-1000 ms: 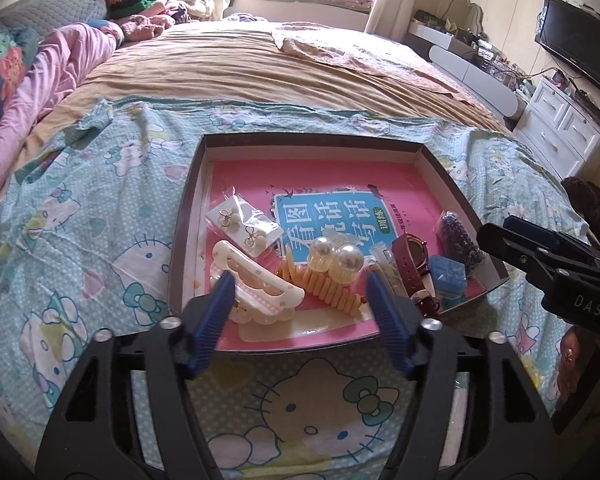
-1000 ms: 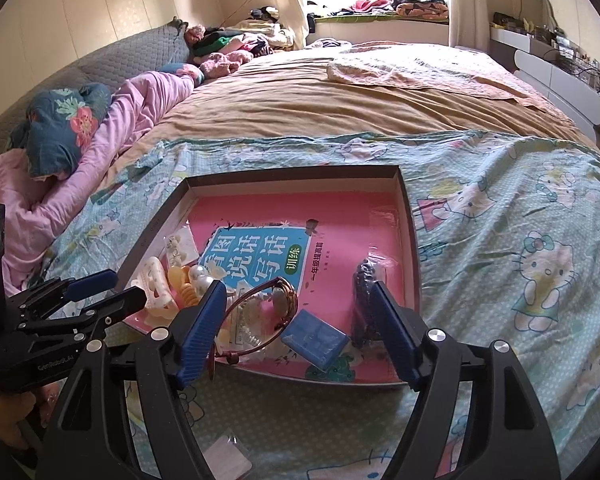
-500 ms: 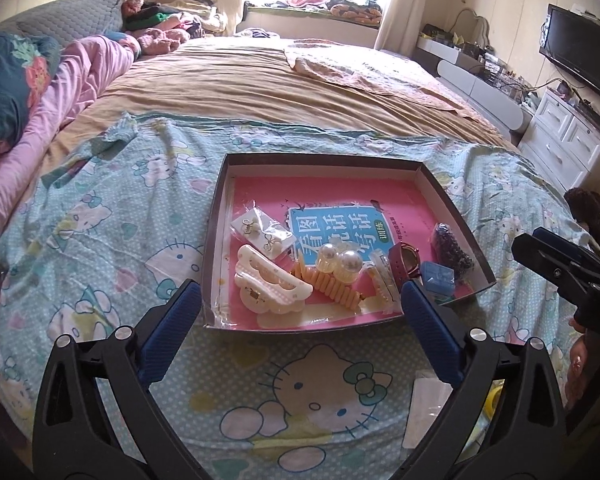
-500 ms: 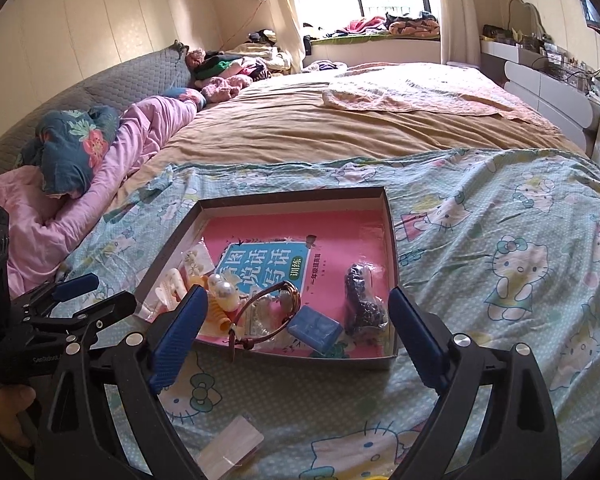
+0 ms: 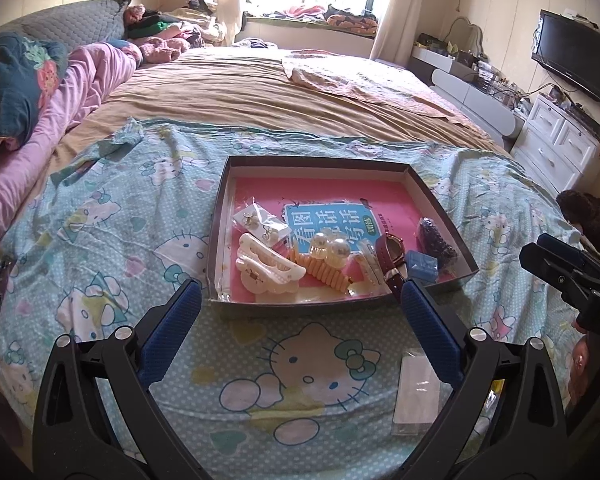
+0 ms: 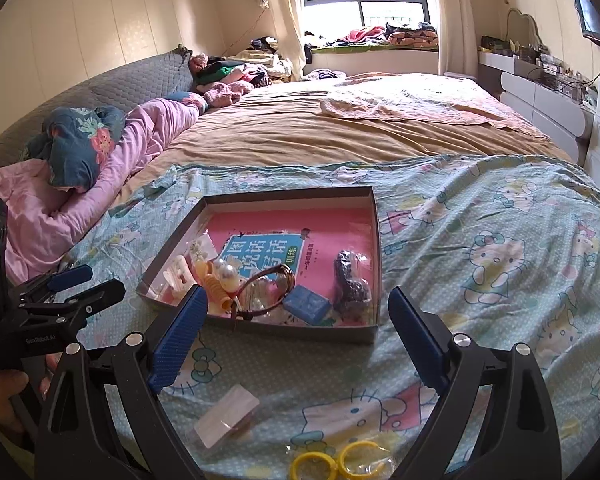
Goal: Organize jewelry
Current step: 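Withdraw both grippers from the tray toward the last bags on the bed, then grasp the clear rectangular bag with the left gripper while the right grasps the yellow bangle bag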
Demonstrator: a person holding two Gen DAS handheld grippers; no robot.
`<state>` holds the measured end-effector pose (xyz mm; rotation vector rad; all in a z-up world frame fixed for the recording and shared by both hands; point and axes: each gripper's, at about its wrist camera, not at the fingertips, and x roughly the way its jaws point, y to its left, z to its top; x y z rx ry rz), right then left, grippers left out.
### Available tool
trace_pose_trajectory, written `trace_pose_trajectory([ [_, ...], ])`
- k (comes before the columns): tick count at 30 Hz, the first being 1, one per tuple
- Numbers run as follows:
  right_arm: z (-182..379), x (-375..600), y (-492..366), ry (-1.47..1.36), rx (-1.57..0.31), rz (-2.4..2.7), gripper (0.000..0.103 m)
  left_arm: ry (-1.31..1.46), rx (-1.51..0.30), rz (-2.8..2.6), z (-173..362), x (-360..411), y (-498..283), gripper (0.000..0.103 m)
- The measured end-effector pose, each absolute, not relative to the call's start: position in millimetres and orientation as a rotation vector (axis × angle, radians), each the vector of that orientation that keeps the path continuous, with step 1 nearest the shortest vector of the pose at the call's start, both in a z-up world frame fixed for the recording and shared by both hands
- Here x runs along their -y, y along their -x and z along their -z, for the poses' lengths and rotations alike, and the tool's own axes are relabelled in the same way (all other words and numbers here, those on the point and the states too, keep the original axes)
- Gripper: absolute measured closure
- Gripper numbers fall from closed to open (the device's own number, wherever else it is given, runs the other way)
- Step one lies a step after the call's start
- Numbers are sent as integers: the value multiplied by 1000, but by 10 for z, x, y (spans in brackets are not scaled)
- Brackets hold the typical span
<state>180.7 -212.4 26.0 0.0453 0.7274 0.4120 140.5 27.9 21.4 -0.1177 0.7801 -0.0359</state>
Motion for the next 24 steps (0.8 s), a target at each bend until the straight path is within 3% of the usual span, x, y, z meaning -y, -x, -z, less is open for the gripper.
trace_pose_trajectory([
  [24,75,2374,-1479,-9,-807,-385,12,60,-825,96,55,86,-1123,10],
])
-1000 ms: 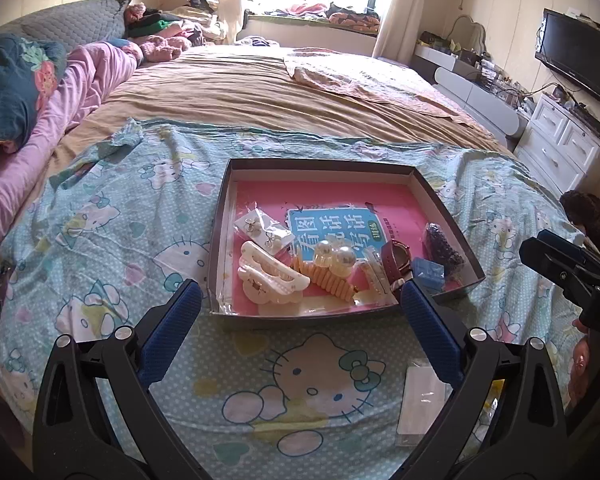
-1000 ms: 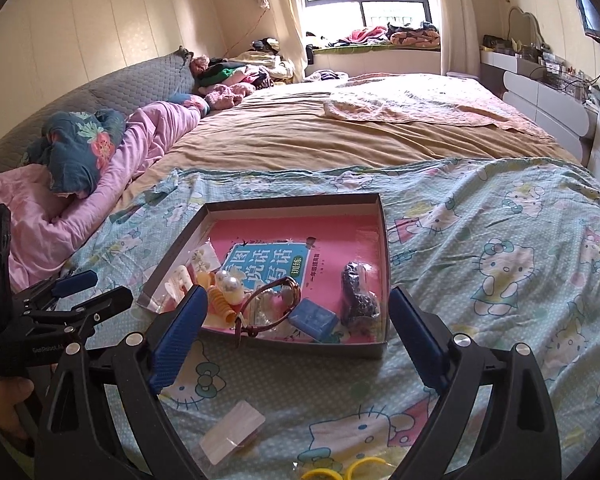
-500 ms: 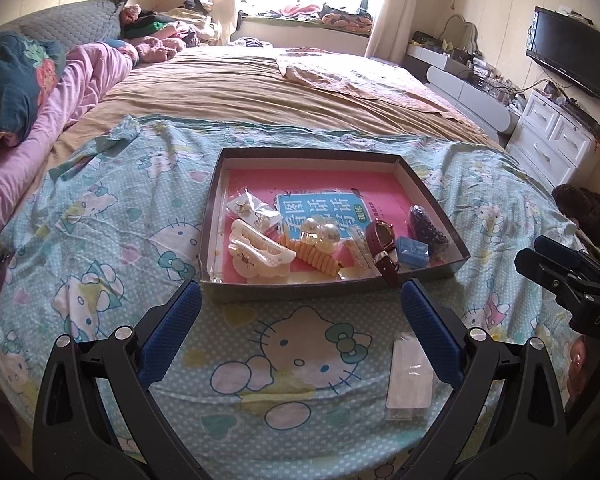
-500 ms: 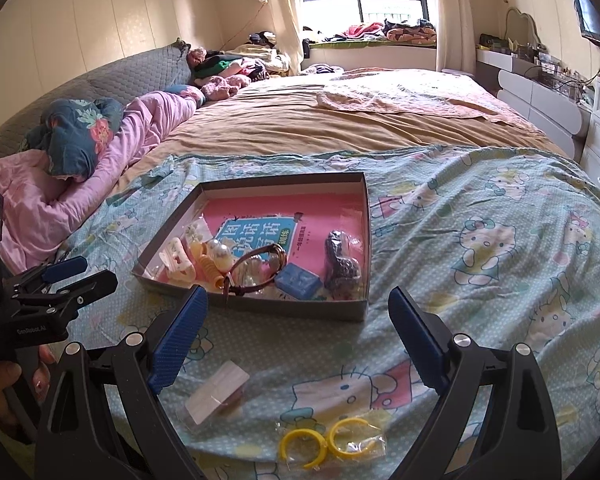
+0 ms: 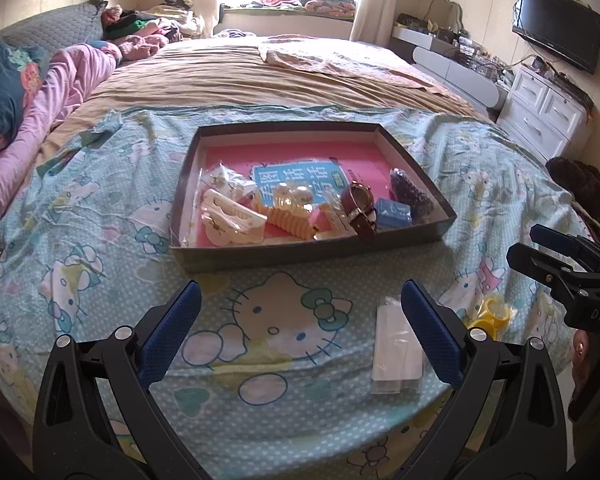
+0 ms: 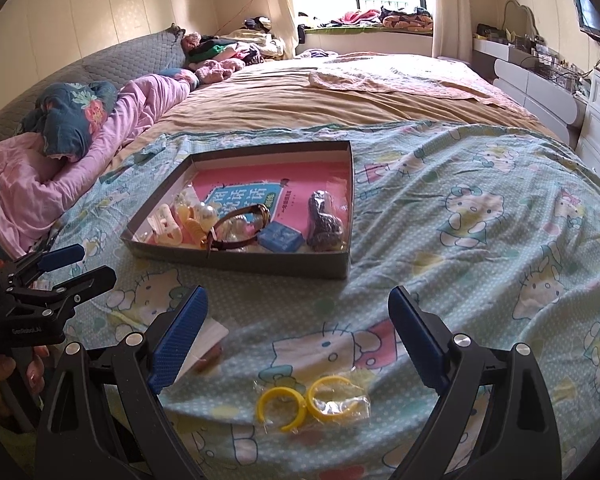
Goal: Organize jewelry
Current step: 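Grasp the clear rectangular bag with the left gripper while the right grasps the yellow bangle bag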
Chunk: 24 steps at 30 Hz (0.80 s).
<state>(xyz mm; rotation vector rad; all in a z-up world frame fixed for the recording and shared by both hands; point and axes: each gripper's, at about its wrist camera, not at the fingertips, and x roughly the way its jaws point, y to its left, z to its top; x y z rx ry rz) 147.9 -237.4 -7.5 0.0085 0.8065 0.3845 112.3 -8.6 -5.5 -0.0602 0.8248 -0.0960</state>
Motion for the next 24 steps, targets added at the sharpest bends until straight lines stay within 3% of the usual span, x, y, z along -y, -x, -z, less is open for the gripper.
trace_pose_trajectory([
  [21,449,2700,-1273,9,-919,-349,12,148,-1017,323,629,563,-1124,10],
  [24,497,2725,-1252,10,-933,-352,12,156,-1047,333,717,614,-1155,22],
])
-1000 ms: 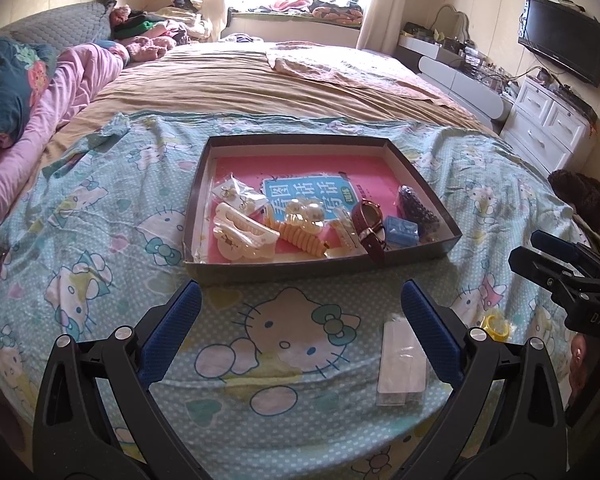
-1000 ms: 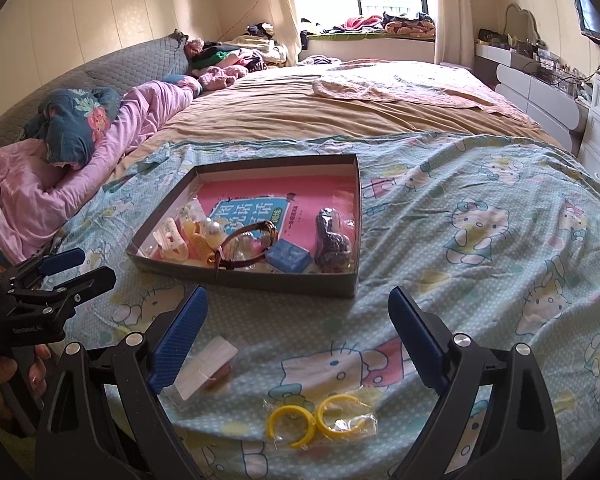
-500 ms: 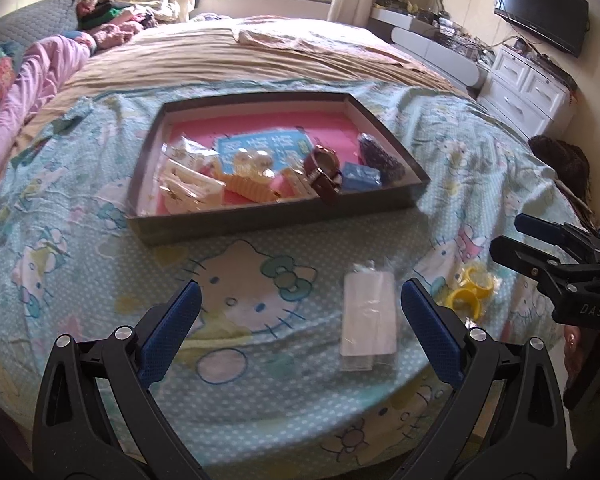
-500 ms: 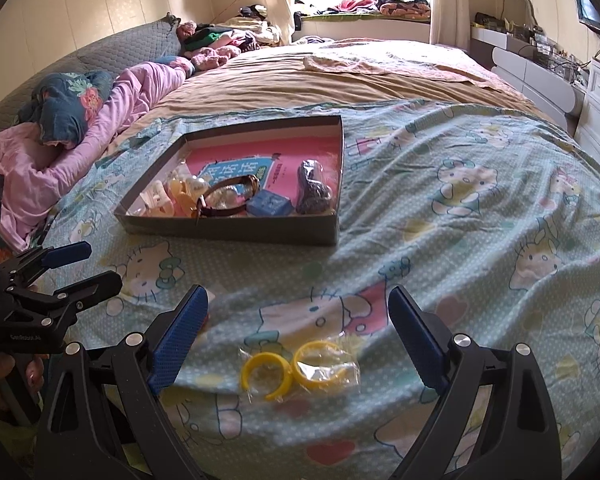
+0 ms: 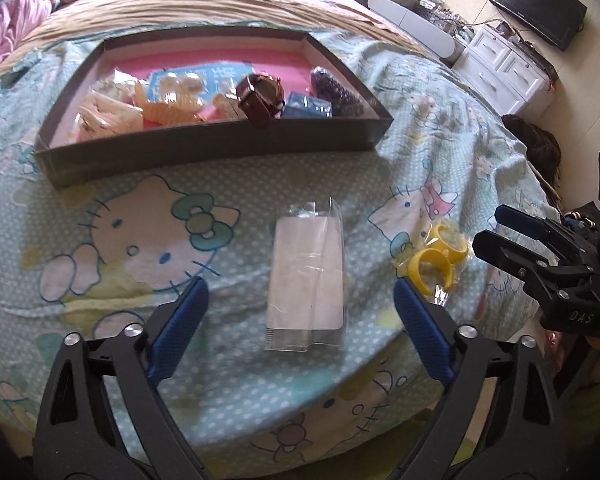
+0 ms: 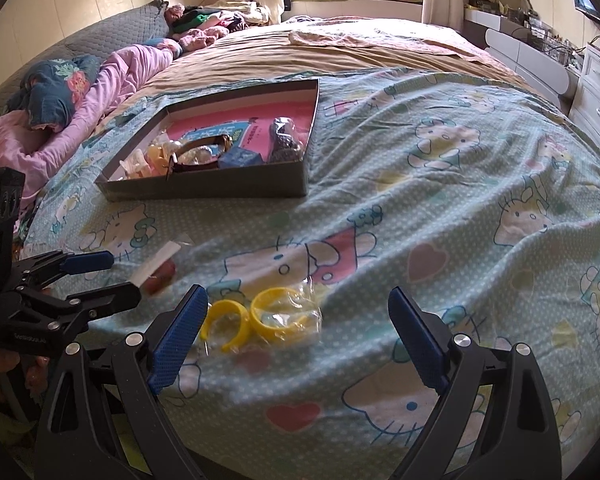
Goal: Organize jewelry
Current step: 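Grasp the clear rectangular bag with the left gripper while the right grasps the yellow bangle bag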
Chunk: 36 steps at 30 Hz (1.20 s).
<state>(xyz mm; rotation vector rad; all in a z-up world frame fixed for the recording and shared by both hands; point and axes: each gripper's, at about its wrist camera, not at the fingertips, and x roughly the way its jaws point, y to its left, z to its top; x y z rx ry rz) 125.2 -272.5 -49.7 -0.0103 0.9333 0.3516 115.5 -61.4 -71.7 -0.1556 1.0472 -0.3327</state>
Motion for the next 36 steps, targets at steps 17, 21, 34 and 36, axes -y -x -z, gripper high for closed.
trace_pose_trajectory([
  [17,807,2398,-1272,57,-995,-406,12,135,-1035,312,737,525,-1147,70],
  [21,842,2295,-1283,108,-969,-405,22,134,-1009,295,656,470,-1143,70],
  [34,574,2180,-1304,110,-894,-457,25,121,-956,255,434,331,-1168,70],
  [36,499,2146,-1326,109,-880,-467,25,118,-950,249,390,311,-1173,70],
])
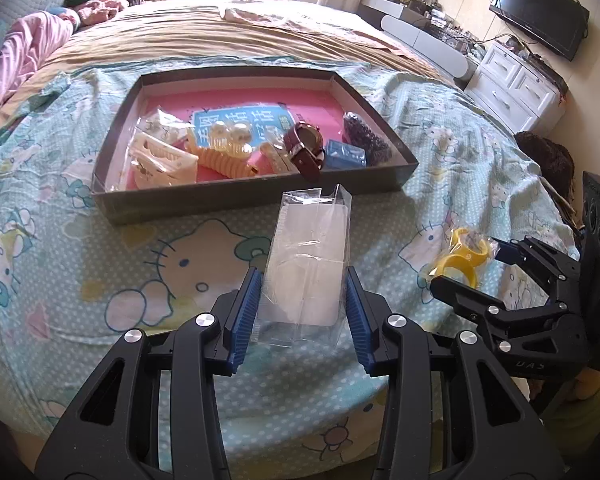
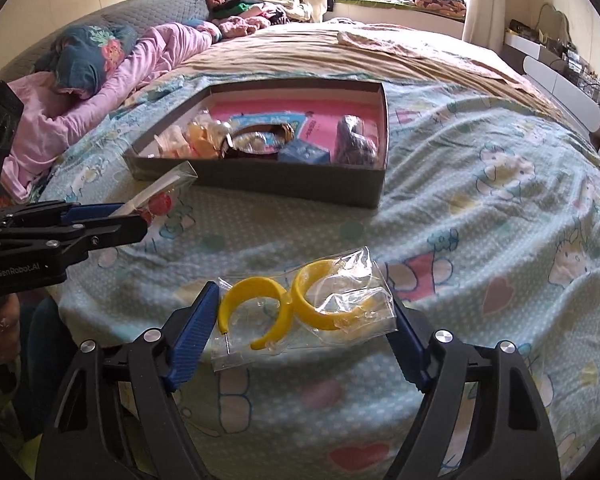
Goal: Organize jewelry
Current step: 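Grasp the clear rectangular bag with the left gripper while the right grasps the yellow bangle bag, then carry the clear bag and yellow bangle bag over the tray with both grippers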
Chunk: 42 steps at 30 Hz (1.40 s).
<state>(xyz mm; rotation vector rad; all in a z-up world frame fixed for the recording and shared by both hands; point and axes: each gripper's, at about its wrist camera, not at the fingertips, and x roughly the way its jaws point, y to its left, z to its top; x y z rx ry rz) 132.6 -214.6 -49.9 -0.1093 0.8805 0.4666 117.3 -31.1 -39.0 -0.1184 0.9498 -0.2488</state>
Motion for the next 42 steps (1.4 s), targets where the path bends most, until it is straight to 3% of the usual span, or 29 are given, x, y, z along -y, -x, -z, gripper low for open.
trace_pose_trajectory([
  [22,58,1981,-1805,82,-775,-498,25,118,-878,165,40,32,-1453,70],
  [42,-39,2041,-2274,69,-735,-449,25,106,-884,140,95,-28,-1830,70],
])
